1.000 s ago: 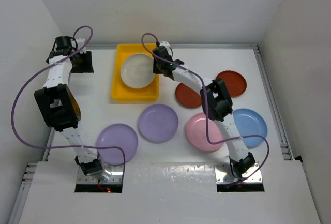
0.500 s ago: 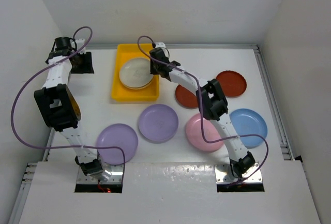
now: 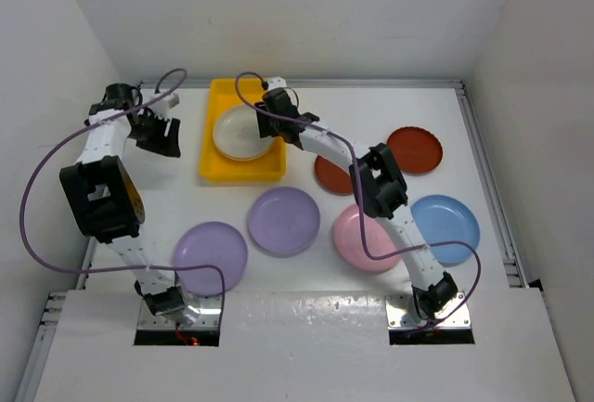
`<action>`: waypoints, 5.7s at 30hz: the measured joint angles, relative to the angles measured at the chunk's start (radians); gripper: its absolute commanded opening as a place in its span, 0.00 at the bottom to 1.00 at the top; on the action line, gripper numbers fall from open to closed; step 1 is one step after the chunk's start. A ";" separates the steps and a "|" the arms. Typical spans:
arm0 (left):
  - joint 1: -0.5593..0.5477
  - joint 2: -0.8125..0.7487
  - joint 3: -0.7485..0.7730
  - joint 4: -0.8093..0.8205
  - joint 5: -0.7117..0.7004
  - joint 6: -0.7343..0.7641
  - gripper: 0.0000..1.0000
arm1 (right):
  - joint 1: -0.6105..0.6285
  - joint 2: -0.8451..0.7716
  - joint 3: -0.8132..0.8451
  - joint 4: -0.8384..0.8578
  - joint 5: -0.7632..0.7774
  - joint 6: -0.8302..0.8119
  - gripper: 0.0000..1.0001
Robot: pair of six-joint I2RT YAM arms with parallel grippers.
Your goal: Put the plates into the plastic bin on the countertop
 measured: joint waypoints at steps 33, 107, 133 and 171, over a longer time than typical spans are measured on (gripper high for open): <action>-0.224 -0.335 -0.723 -0.014 -0.162 0.358 0.00 | -0.171 -0.730 -0.774 0.212 0.131 0.021 0.73; -0.313 0.246 0.322 0.206 -0.187 -0.354 0.59 | 0.027 -0.756 -1.038 -0.180 -0.272 -0.117 0.60; -0.238 0.063 0.248 0.192 -0.249 -0.343 0.59 | 0.014 -0.819 -0.846 -0.396 -0.647 -0.318 0.00; -0.158 0.050 0.196 0.188 -0.295 -0.338 0.59 | -0.053 -0.045 0.003 -0.062 -0.140 0.405 0.16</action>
